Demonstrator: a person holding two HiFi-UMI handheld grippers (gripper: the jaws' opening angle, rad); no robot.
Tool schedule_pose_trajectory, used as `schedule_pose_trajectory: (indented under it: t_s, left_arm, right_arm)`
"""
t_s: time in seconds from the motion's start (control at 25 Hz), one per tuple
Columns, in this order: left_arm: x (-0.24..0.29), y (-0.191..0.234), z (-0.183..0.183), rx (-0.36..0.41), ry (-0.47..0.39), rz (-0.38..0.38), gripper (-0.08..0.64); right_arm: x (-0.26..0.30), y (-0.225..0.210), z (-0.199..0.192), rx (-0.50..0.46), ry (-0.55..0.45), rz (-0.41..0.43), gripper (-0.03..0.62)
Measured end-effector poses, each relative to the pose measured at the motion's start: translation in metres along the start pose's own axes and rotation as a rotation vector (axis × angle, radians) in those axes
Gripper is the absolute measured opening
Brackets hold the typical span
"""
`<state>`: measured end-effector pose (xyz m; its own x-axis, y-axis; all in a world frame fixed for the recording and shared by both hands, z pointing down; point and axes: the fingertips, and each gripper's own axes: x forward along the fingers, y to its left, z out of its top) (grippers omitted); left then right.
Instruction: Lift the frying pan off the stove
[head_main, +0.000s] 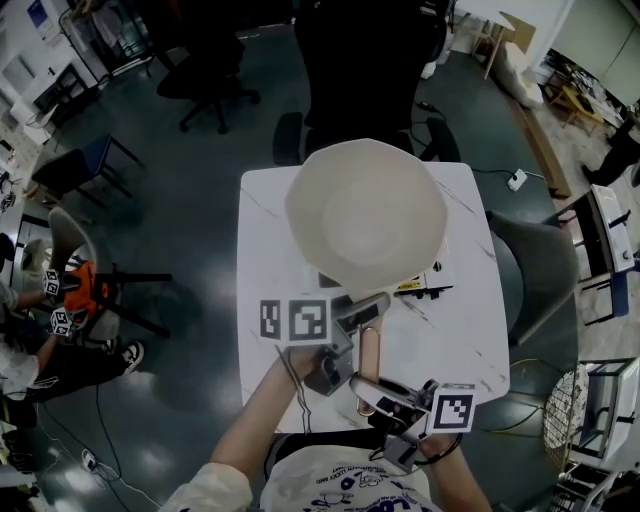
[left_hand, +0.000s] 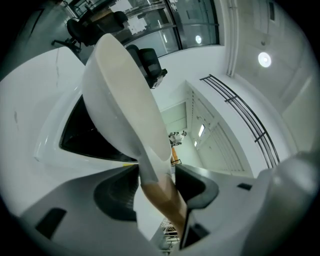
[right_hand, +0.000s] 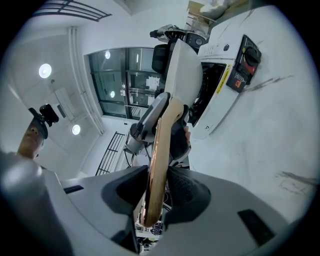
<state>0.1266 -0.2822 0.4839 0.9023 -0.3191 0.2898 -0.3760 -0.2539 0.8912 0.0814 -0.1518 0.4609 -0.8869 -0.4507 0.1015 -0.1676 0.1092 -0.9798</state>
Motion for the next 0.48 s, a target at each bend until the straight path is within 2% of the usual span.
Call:
schedule_pose_trajectory:
  t_s: [0.48]
  left_arm:
    - [0.0113,0.0048,0.0042,-0.053,-0.026,-0.027,0.204]
  right_arm:
    - [0.0000,-0.0028,-0.0028,-0.008,0.008,-0.007,0.126]
